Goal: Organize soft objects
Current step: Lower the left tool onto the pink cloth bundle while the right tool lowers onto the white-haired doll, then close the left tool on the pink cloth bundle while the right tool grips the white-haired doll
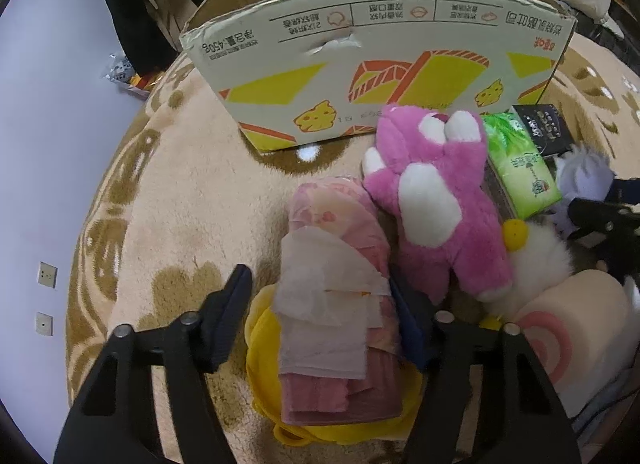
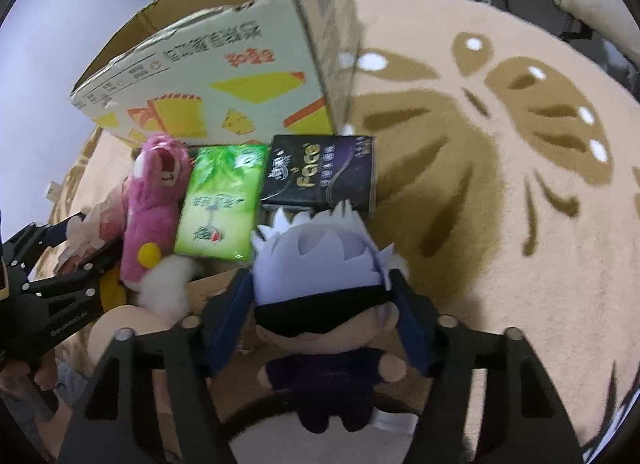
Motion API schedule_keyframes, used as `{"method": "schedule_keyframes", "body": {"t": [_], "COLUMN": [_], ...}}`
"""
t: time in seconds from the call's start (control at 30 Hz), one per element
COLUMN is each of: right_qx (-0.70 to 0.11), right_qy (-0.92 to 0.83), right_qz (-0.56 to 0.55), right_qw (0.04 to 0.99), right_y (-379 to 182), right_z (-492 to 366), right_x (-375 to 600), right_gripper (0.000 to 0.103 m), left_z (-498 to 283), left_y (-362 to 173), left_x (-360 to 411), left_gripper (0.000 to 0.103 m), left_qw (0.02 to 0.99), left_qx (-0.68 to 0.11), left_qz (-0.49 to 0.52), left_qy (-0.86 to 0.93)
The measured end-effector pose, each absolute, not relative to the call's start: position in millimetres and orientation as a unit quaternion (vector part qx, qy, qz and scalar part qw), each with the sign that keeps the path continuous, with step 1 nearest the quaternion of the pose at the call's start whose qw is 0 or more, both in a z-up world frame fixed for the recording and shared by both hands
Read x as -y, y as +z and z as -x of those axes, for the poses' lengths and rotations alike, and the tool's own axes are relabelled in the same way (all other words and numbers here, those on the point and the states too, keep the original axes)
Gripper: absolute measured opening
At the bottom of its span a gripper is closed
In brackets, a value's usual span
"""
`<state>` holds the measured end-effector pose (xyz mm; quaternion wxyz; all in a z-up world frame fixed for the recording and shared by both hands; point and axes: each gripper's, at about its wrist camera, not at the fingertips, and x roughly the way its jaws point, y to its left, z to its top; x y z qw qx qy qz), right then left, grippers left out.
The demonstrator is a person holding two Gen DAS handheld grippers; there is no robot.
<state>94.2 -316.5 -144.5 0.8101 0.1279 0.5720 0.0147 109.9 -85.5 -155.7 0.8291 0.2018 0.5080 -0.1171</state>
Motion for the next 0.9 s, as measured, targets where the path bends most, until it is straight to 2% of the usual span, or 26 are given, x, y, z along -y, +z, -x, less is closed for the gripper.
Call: {"method": "schedule_keyframes", "body": {"t": [0.2, 0.5, 0.9], "right_qx": [-0.57, -0.516, -0.455], "right_qy": [0.012, 0.013, 0.023], "right_qz": [-0.113, -0.121, -0.058], "right_qw": [0.814, 0.848, 0.888], "right_y": [-145, -125, -94], "right_z": [-96, -93, -83], "right_x": [311, 311, 288], "right_gripper": [0.065, 0.065, 0.065], "left_z": [-106, -102, -87], "left_y": [-154, -130, -103], "left_x": [89, 80, 79], "left_gripper": [0.045, 0.044, 0.044], "left_qw": [0.834, 0.861, 0.885], "left_qx": [-0.493, -0.466, -0.421], "left_qz": [-0.213, -0.173, -0.171], "left_qy": [-0.125, -0.107, -0.101]}}
